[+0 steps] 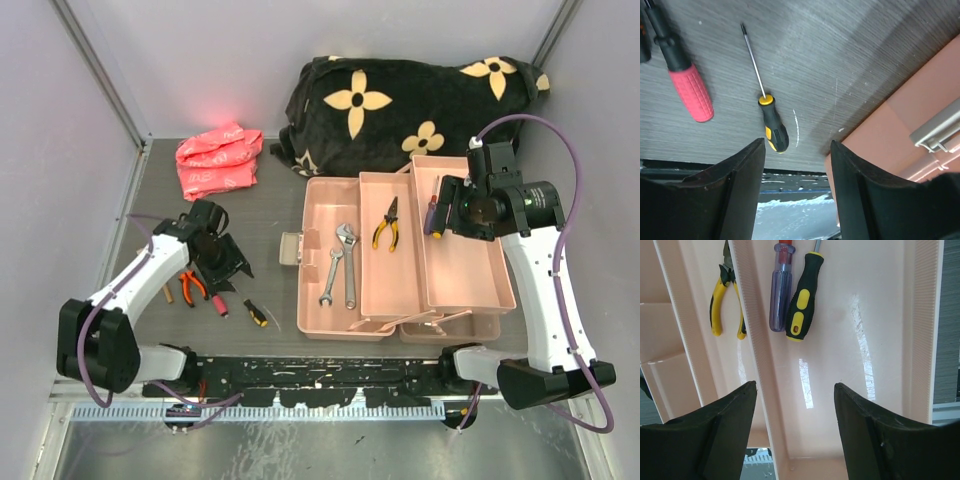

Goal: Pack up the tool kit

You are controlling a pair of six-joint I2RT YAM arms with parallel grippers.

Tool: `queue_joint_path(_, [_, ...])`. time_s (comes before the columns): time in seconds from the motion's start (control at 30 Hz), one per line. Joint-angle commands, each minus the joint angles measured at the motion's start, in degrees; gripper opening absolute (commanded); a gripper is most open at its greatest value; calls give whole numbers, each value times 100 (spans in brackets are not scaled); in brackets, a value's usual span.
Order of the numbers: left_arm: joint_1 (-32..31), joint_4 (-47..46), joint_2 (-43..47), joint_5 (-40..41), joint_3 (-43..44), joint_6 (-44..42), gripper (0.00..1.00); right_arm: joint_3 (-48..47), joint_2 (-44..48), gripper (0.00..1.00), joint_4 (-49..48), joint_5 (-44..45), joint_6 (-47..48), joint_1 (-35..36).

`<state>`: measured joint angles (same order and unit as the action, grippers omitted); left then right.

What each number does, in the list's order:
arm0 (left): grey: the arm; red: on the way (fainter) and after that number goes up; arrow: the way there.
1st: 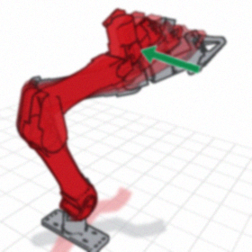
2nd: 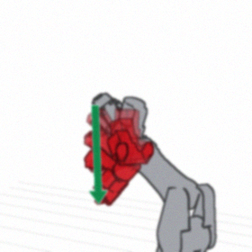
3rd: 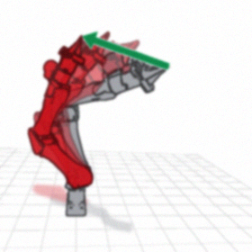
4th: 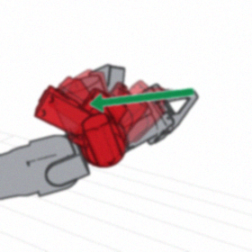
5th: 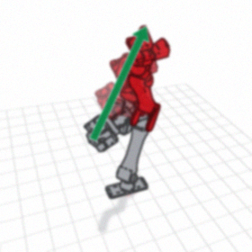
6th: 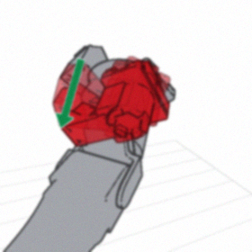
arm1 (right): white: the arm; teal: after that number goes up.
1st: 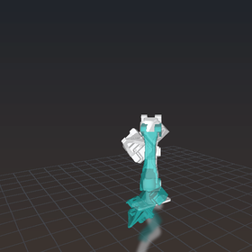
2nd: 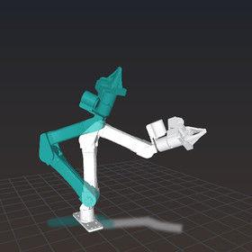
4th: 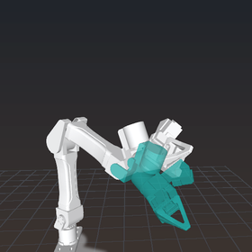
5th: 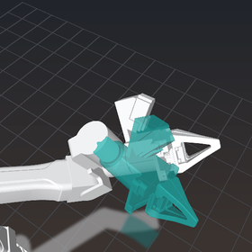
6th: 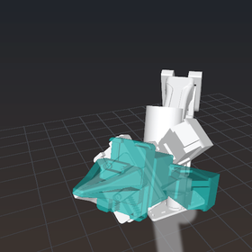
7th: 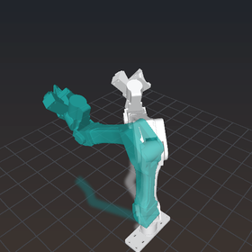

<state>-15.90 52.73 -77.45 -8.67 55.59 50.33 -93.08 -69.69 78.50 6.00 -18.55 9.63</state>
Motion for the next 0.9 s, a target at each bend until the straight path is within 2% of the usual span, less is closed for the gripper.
queue_joint_path(0.0, [27,-689,417,-397,-489,607,56,-233,60,69,-104,15,53,-20])
queue_joint_path(0.23, [29,-1066,298,-265,-1118,729,56,-238,76,69,-56,32,40,-14])
queue_joint_path(0.6, [20,-1579,-237,-119,-1490,731,55,-259,129,69,0,57,9,-14])
queue_joint_path(0.87, [-98,-1652,-403,-82,-1577,650,48,-240,234,69,78,138,18,-15])
